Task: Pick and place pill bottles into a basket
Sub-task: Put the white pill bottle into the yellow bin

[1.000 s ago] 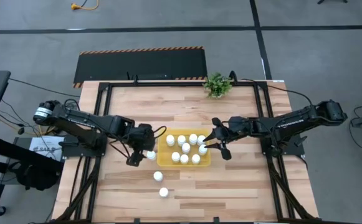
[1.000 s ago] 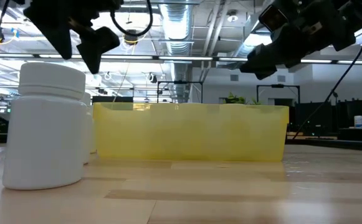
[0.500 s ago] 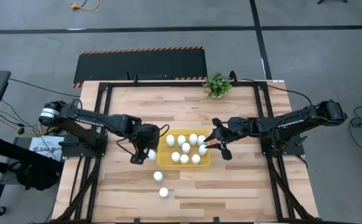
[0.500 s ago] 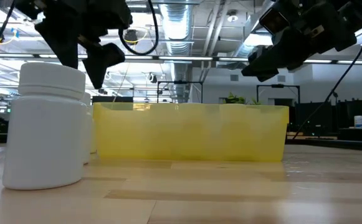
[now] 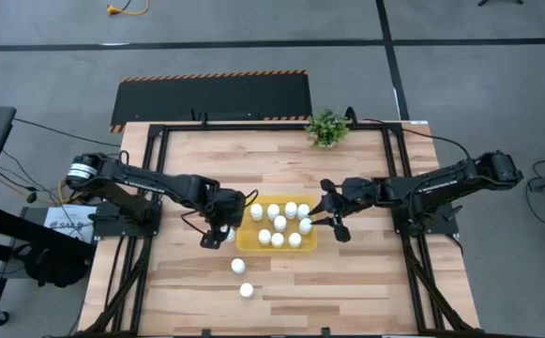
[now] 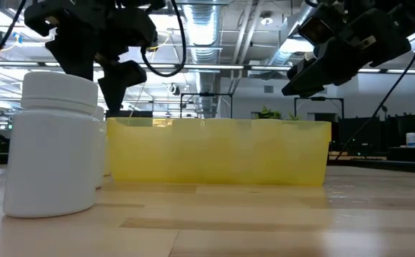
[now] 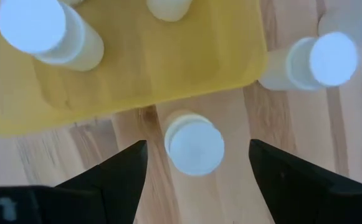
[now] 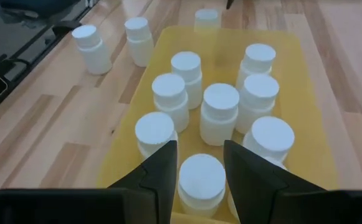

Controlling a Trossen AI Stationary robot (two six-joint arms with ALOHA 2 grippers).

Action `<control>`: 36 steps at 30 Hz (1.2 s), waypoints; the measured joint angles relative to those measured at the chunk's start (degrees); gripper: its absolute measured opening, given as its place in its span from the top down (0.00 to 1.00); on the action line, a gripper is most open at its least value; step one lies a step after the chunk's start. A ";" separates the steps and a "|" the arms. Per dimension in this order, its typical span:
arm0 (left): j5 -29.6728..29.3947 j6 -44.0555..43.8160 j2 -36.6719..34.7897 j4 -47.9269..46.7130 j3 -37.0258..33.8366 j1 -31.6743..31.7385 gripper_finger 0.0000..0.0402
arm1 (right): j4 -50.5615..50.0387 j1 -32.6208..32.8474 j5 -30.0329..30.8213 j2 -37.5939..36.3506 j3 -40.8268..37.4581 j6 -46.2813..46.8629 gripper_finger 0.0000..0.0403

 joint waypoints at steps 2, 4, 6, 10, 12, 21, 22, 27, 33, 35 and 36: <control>0.02 0.02 0.30 0.13 -0.27 0.00 0.34 | -0.20 0.00 -0.02 -0.02 0.00 -0.02 0.69; 0.30 0.02 0.85 1.04 -0.74 0.00 0.34 | -1.14 -0.02 0.00 -0.02 0.00 0.00 0.69; 0.68 0.00 0.88 0.83 -1.19 -0.12 0.34 | -1.27 -0.02 -0.01 -0.02 0.00 -0.01 0.69; 0.04 0.02 0.80 1.33 -1.68 -0.22 0.34 | -2.13 -0.28 0.00 -0.02 0.00 0.00 0.69; -0.05 0.07 0.80 1.59 -1.70 -0.22 0.34 | -2.43 -0.43 0.01 -0.02 0.00 -0.22 0.69; 0.08 1.56 3.52 2.66 -1.72 -0.22 0.34 | -2.93 -1.59 0.01 -0.02 0.00 -0.46 0.69; 0.08 1.79 3.57 2.62 -1.72 -0.22 0.34 | -3.04 -1.72 -0.01 -0.02 0.00 -0.47 0.69; 0.24 2.14 3.64 2.80 -1.72 -0.07 0.34 | -3.54 -1.79 0.00 -0.02 0.00 -0.46 0.69; 1.17 1.40 3.66 6.74 -4.89 -0.04 0.34 | -3.42 -1.79 0.00 -0.02 0.00 -0.52 0.69; 1.35 1.07 3.66 7.46 -5.32 -0.04 0.34 | -3.47 -1.79 0.00 -0.02 0.00 -0.52 0.69; 1.33 1.07 3.66 7.49 -5.35 -0.04 0.34 | -3.41 -1.79 0.00 -0.02 0.00 -0.52 0.69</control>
